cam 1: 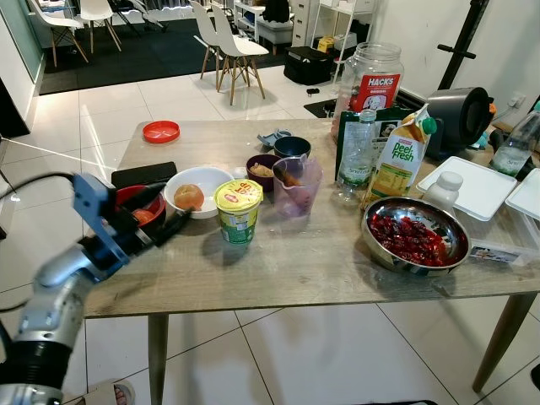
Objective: Restocking fridge
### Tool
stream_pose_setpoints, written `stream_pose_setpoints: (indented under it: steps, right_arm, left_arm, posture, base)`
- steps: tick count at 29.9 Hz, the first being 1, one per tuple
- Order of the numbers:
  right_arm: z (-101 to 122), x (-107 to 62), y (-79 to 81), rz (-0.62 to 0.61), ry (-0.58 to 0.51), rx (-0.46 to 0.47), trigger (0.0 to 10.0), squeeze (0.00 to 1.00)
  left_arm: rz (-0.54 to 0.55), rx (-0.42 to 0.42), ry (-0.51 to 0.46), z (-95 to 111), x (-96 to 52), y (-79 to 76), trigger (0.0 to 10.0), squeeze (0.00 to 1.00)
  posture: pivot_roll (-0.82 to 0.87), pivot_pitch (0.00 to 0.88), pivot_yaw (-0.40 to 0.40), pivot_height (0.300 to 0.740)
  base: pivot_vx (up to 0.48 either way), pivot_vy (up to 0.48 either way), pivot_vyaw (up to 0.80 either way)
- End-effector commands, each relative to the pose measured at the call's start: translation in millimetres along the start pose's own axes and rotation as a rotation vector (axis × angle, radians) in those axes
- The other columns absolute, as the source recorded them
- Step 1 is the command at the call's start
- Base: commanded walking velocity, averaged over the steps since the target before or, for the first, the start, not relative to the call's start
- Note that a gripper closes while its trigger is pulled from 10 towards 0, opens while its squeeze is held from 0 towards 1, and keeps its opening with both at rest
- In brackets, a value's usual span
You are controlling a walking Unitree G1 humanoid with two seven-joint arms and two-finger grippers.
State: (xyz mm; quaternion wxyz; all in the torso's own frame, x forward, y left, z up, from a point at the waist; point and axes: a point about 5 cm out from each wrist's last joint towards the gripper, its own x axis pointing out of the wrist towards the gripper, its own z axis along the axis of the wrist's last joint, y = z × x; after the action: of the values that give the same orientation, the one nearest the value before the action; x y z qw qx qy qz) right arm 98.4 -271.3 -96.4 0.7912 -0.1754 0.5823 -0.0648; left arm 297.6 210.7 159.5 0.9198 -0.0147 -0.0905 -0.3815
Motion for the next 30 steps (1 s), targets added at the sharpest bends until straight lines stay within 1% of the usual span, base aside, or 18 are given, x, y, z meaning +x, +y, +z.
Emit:
stream_pose_setpoints:
  steps: [1, 8, 11, 12, 13, 14, 15, 16, 17, 18, 19, 20, 21, 22, 24, 26, 29, 30]
  right_arm:
    - [2, 0.1, -9.9, -0.041, -0.014, 0.055, 10.0, 0.0]
    - [12, 0.0, -28.6, -0.118, -0.047, 0.124, 10.0, 0.0]
    - [17, -1.4, -48.0, -0.181, -0.068, 0.179, 10.0, 0.0]
    - [17, -1.4, -48.0, -0.181, -0.068, 0.179, 10.0, 0.0]
    - [20, -2.8, -59.4, -0.217, -0.083, 0.207, 10.0, 0.0]
    - [21, -5.1, -74.1, -0.265, -0.098, 0.249, 10.0, 0.0]
    - [21, -5.1, -74.1, -0.265, -0.098, 0.249, 10.0, 0.0]
    - [20, -8.6, -91.1, -0.328, -0.108, 0.313, 10.0, 0.0]
    - [17, -13.0, -108.7, -0.401, -0.108, 0.384, 10.0, 0.0]
    - [17, -13.0, -108.7, -0.401, -0.108, 0.384, 10.0, 0.0]
    - [13, -17.7, -124.6, -0.473, -0.103, 0.442, 10.0, 0.0]
    - [13, -17.7, -124.6, -0.473, -0.103, 0.442, 10.0, 0.0]
    - [10, -23.8, -141.9, -0.55, -0.105, 0.505, 10.0, 0.0]
    - [10, -23.8, -141.9, -0.55, -0.105, 0.505, 10.0, 0.0]
    - [9, -36.4, -171.6, -0.687, -0.131, 0.616, 10.0, 0.0]
    - [19, -50.4, -199.3, -0.781, -0.23, 0.747, 10.0, 0.0]
    - [23, -55.8, -208.7, -0.806, -0.278, 0.8, 10.0, 0.0]
    - [32, -63.6, -221.0, -0.828, -0.359, 0.862, 10.0, 0.0]
  left_arm:
    - [-0.011, -0.033, 0.038, -13, 4.5, -6.3, 10.0, 1.0]
    - [-0.002, -0.05, 0.06, -24, 9.7, -10.0, 10.0, 1.0]
    - [0.021, -0.037, 0.075, -29, 12.8, -10.6, 10.0, 1.0]
    - [0.021, -0.037, 0.075, -29, 12.8, -10.6, 10.0, 1.0]
    - [0.027, -0.024, 0.08, -30, 14.4, -11.2, 10.0, 1.0]
    - [0.032, -0.016, 0.088, -31, 15.2, -11.8, 10.0, 0.64]
    - [0.032, -0.016, 0.088, -31, 15.2, -11.8, 10.0, 0.64]
    - [0.032, -0.011, 0.092, -32, 15.5, -12.7, 10.0, 0.0]
    - [0.029, -0.013, 0.096, -33, 15.2, -13.6, 10.0, 0.0]
    - [0.029, -0.013, 0.096, -33, 15.2, -13.6, 10.0, 0.0]
    - [0.028, -0.012, 0.101, -34, 14.8, -14.0, 10.0, 0.0]
    - [0.028, -0.012, 0.101, -34, 14.8, -14.0, 10.0, 0.0]
    - [0.029, -0.01, 0.103, -34, 14.2, -13.7, 10.0, 0.0]
    - [0.029, -0.01, 0.103, -34, 14.2, -13.7, 10.0, 0.0]
    - [0.035, -0.002, 0.106, -34, 13.4, -12.4, 10.0, 0.0]
    - [0.042, 0.011, 0.116, -35, 12.7, -11.1, 10.0, 0.0]
    - [0.042, 0.015, 0.119, -35, 12.5, -10.8, 10.0, 0.0]
    - [0.045, 0.018, 0.12, -35, 12.3, -10.5, 10.0, 0.0]
  posture:
    - [-0.05, 0.0, 0.011, 0.74]
    - [-0.05, 0.0, 0.012, 0.74]
    - [-0.05, 0.0, 0.01, 0.74]
    - [-0.05, 0.0, 0.01, 0.74]
    - [-0.05, 0.0, 0.009, 0.74]
    - [-0.05, 0.003, 0.008, 0.74]
    - [-0.05, 0.003, 0.008, 0.74]
    - [-0.05, 0.004, 0.011, 0.74]
    - [-0.05, 0.004, 0.01, 0.74]
    - [-0.05, 0.004, 0.01, 0.74]
    - [-0.05, 0.004, 0.01, 0.74]
    - [-0.05, 0.004, 0.01, 0.74]
    - [-0.05, 0.007, 0.012, 0.74]
    - [-0.05, 0.007, 0.012, 0.74]
    - [-0.05, 0.009, 0.013, 0.74]
    - [-0.05, 0.009, 0.014, 0.74]
    - [-0.05, 0.009, 0.014, 0.74]
    - [-0.05, 0.009, 0.014, 0.74]
  base:
    - [0.0, 0.0, 0.0]
    - [0.0, 0.0, 0.0]
    - [0.0, 0.0, 0.0]
    - [0.0, 0.0, 0.0]
    - [0.0, 0.0, 0.0]
    - [0.0, 0.0, 0.0]
    - [0.0, 0.0, 0.0]
    - [0.0, 0.0, 0.0]
    - [0.0, 0.0, 0.0]
    - [0.0, 0.0, 0.0]
    - [0.0, 0.0, 0.0]
    - [0.0, 0.0, 0.0]
    - [0.0, 0.0, 0.0]
    - [0.0, 0.0, 0.0]
    - [0.0, 0.0, 0.0]
    - [0.0, 0.0, 0.0]
    - [0.0, 0.0, 0.0]
    - [0.0, 0.0, 0.0]
